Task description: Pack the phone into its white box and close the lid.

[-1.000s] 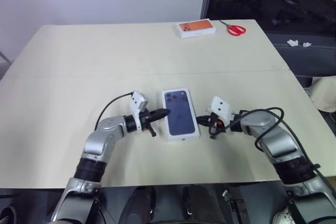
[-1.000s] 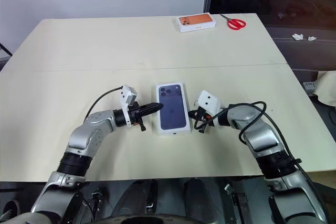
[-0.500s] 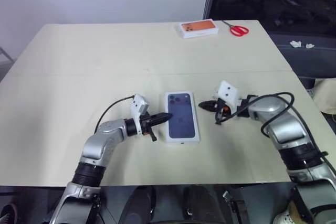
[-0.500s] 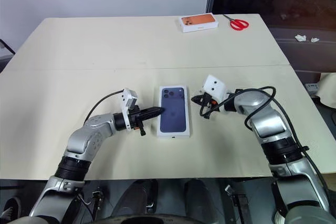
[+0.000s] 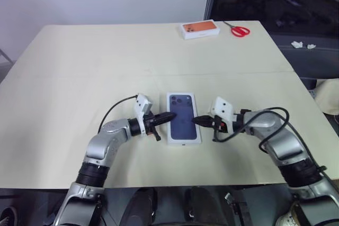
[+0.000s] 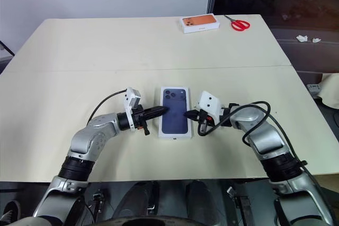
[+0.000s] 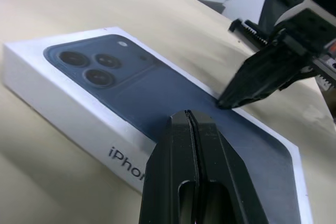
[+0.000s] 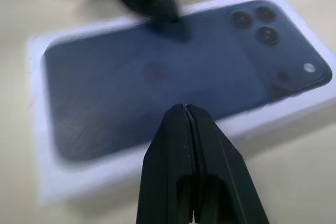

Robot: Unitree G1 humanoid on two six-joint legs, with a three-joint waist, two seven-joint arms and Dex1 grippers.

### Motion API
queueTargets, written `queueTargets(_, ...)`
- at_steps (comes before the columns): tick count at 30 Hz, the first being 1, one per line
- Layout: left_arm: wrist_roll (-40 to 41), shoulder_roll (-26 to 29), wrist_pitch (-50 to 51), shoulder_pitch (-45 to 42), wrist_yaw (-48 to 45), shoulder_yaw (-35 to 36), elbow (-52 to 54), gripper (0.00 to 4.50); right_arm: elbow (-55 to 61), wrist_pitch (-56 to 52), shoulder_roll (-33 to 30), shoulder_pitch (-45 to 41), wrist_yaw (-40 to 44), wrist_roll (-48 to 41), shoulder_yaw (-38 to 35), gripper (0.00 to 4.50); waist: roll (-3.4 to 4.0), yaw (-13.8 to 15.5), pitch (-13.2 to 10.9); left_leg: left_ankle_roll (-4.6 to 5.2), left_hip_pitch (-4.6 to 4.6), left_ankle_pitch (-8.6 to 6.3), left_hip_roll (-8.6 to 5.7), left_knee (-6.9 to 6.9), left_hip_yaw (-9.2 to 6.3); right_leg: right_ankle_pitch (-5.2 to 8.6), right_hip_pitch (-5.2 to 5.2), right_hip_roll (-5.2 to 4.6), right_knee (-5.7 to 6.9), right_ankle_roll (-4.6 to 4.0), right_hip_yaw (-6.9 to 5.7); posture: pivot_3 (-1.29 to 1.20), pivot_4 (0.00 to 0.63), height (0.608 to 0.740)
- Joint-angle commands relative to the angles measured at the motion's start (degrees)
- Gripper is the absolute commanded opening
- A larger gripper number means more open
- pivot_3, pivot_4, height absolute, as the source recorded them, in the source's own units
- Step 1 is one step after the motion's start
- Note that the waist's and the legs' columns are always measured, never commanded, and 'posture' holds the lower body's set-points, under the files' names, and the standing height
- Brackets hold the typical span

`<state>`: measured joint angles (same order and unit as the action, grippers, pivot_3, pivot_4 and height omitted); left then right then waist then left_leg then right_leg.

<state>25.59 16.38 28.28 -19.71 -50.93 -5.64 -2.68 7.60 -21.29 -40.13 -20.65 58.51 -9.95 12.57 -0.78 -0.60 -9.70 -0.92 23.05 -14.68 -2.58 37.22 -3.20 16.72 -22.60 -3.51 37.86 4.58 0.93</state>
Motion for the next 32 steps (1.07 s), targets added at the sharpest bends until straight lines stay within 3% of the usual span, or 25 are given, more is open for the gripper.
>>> queueTargets(1, 0.8, 1.6, 1.3, 1.0, -0.9, 0.2, 1.7, 0.00, -0.1, -1.6, -0.9, 1.6, 1.8, 0.0, 1.1, 0.03, 0.00, -0.1, 0.0, 0.00, -0.15, -0.01, 0.02, -0.06, -0.01, 0.00, 0.16, 0.02, -0.06, 0.00, 0.00, 0.00, 0.150, 0.740)
queueTargets(5, 2.6, 1.8, 3.0, 0.7, -1.1, 1.2, 1.9, 0.00, 1.0, -6.6, 2.3, -1.1, 1.2, -5.7, -2.2, 0.03, -0.02, -0.1, 0.0, 0.03, -0.31, -0.02, 0.03, -0.09, -0.02, 0.01, 0.35, 0.01, -0.15, 0.00, 0.00, 0.00, 0.150, 0.740)
queueTargets(6, 2.8, 1.9, 3.3, 0.5, -1.0, 1.5, 1.8, 0.26, 1.3, -9.9, 3.2, -1.8, 1.4, -8.6, -3.6, 0.01, -0.01, -0.1, 0.0, 0.03, -0.31, -0.02, 0.03, -0.09, -0.02, 0.01, 0.34, 0.01, -0.15, 0.00, 0.00, 0.00, 0.150, 0.740)
queueTargets(7, 3.1, 2.2, 3.4, 0.3, -1.1, 2.0, 1.9, 0.55, 1.6, -11.7, 3.8, -2.4, 1.4, -10.4, -4.7, 0.26, -0.01, -0.1, 0.0, 0.03, -0.29, -0.02, 0.04, -0.10, -0.03, 0.01, 0.31, 0.01, -0.15, 0.00, 0.00, 0.00, 0.150, 0.740)
queueTargets(9, 4.9, 4.0, 4.6, -0.5, -1.2, 4.9, 2.6, 1.29, 1.1, -11.1, 4.4, -3.6, 1.0, -11.7, -6.8, 0.83, -0.02, 0.0, 0.0, 0.03, -0.23, -0.02, 0.04, -0.10, -0.05, 0.01, 0.24, 0.01, -0.14, 0.00, -0.01, 0.00, 0.150, 0.740)
queueTargets(15, 8.3, 12.8, 5.8, -1.2, -4.7, 11.3, 5.1, 4.36, -0.9, -10.2, 3.1, -6.1, 2.2, -14.3, -11.2, 3.85, -0.02, 0.0, 0.0, 0.01, 0.12, -0.02, 0.04, -0.08, -0.06, 0.00, -0.15, 0.01, -0.04, 0.00, -0.02, 0.00, 0.150, 0.740)
queueTargets(16, 7.9, 14.7, 5.5, -1.2, -5.0, 12.3, 5.5, 4.50, -1.0, -10.5, 2.4, -6.4, 2.7, -14.8, -11.8, 4.32, -0.03, 0.1, 0.0, 0.01, 0.16, -0.02, 0.04, -0.08, -0.06, 0.00, -0.17, 0.00, -0.08, 0.00, -0.02, 0.00, 0.150, 0.740)
queueTargets(17, 8.0, 16.8, 5.5, -0.9, -5.7, 13.5, 6.1, 4.50, -1.2, -10.6, 1.9, -6.6, 3.2, -15.5, -12.7, 4.43, -0.04, 0.0, -0.1, 0.01, 0.22, -0.02, 0.04, -0.05, -0.06, 0.00, -0.20, -0.01, -0.09, 0.00, -0.04, 0.00, 0.150, 0.740)
queueTargets(22, 8.4, 22.5, 3.9, 2.1, -5.8, 19.0, 8.2, 4.50, -1.0, -10.0, 0.9, -6.4, 4.7, -19.1, -16.6, 4.43, 0.00, 0.0, -0.1, 0.01, 0.29, -0.02, 0.03, -0.06, -0.05, 0.00, -0.29, -0.04, -0.10, -0.01, -0.02, 0.00, 0.150, 0.740)
queueTargets(32, 8.3, 27.7, -0.1, 15.0, -8.1, 27.2, 11.5, 4.50, 0.7, -6.8, -5.4, 0.0, 11.3, -21.1, -19.7, 4.43, 0.03, 0.0, -0.1, 0.02, 0.30, -0.03, 0.07, -0.10, -0.05, 0.00, -0.29, -0.08, -0.14, -0.03, -0.01, 0.00, 0.150, 0.740)
